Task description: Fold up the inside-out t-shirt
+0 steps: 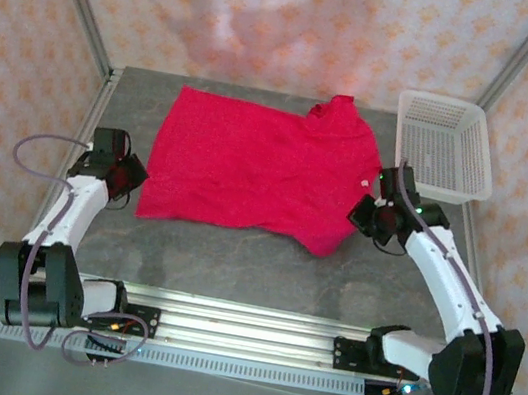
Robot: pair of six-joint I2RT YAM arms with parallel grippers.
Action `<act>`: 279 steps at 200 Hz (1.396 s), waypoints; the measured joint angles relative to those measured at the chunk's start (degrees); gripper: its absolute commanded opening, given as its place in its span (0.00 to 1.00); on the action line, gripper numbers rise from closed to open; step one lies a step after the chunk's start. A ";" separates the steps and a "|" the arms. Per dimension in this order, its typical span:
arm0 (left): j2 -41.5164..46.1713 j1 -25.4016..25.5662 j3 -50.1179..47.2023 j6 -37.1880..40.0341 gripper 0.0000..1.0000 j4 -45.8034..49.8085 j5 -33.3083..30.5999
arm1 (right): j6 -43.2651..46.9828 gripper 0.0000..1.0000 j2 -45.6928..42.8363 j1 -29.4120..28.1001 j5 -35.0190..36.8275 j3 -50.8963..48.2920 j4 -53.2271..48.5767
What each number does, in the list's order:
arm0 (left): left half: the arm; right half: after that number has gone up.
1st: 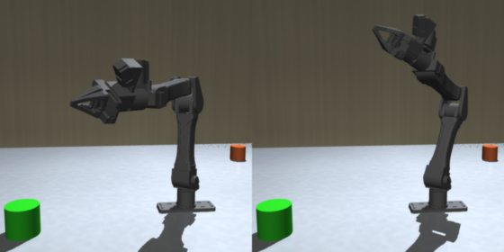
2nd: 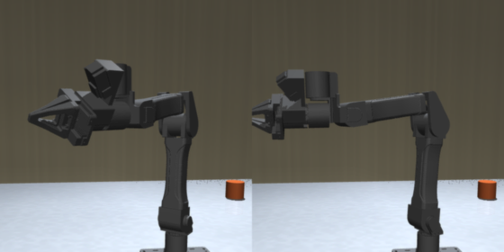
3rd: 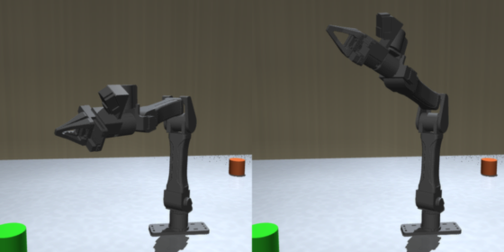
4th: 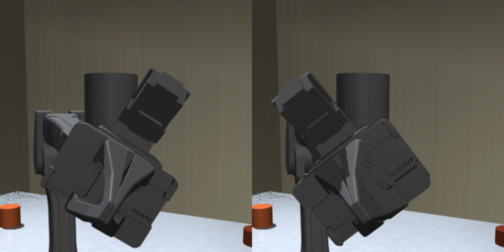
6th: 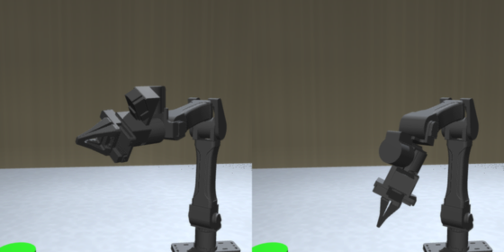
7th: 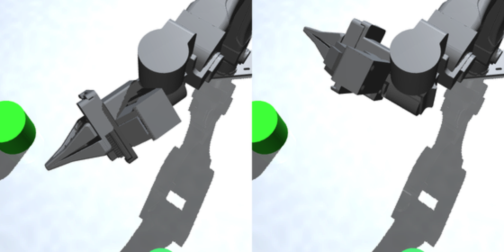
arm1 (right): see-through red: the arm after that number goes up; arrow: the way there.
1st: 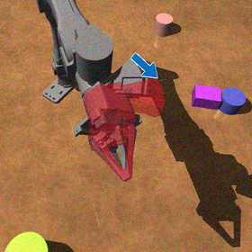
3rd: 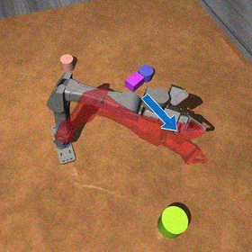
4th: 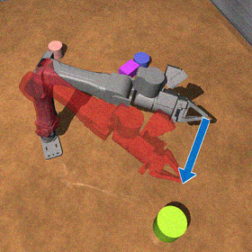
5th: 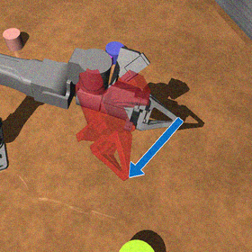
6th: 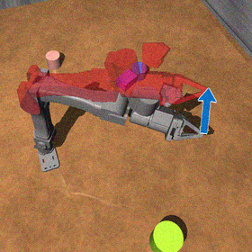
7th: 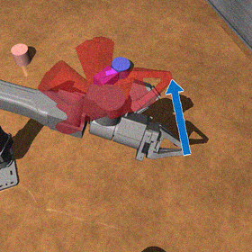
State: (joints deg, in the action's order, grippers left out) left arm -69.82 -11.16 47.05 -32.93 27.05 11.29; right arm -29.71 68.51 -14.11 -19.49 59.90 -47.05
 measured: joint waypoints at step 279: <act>-7.69 -0.37 -11.02 -1.99 0.58 -4.85 10.84 | -2.89 0.27 30.93 2.93 -4.98 -0.76 23.21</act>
State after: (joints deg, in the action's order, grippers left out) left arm -77.52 -11.53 36.03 -34.92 22.20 22.13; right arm -32.60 99.44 -11.18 -24.47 59.13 -23.83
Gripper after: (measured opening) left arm 0.582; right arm 0.410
